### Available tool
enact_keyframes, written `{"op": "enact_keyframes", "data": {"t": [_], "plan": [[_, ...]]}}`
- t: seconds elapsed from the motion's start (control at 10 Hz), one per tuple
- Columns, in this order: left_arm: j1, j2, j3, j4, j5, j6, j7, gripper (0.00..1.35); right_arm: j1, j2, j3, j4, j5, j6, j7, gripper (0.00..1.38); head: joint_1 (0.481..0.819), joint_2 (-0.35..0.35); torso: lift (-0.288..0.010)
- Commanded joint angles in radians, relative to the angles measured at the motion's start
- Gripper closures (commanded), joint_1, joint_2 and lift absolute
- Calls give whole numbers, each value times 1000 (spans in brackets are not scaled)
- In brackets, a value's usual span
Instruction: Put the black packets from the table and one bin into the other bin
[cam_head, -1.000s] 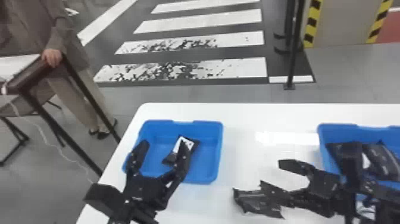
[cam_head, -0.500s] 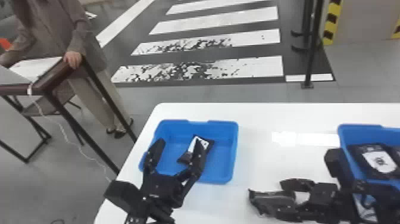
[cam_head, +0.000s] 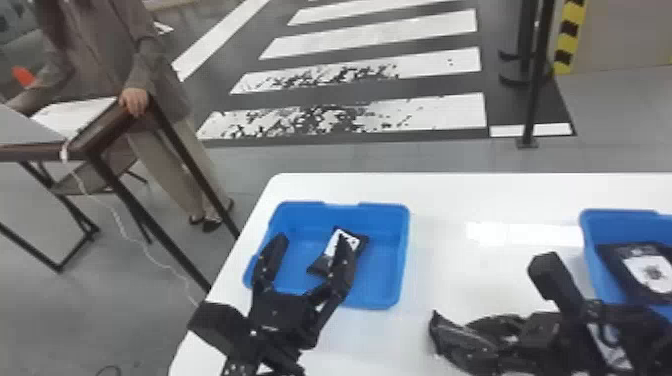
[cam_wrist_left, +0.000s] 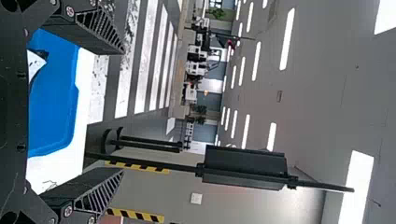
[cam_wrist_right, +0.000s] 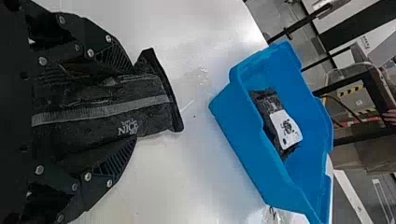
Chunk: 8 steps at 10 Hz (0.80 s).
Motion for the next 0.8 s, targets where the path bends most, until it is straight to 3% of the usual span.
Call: {"op": "enact_keyframes", "data": {"t": [0.0,0.2,0.4,0.7], "plan": [[1,0,1,2,3,2,0,140,5,0,1,-25,13,74,-11,1259,695,346,-110],[6,2,3,2,3,-1,0,140,20,-3,-1,-47,-1,126,-35,1214,695,342,-110],[8,2,5,2,3,-1,0,140,57,-7,-31,-111,-13,96,-69,1214,695,346,-110],[13,2,7,2,3,-3,0,140,167,-5,-174,-300,3,18,-136,1213,695,337,-110]]}}
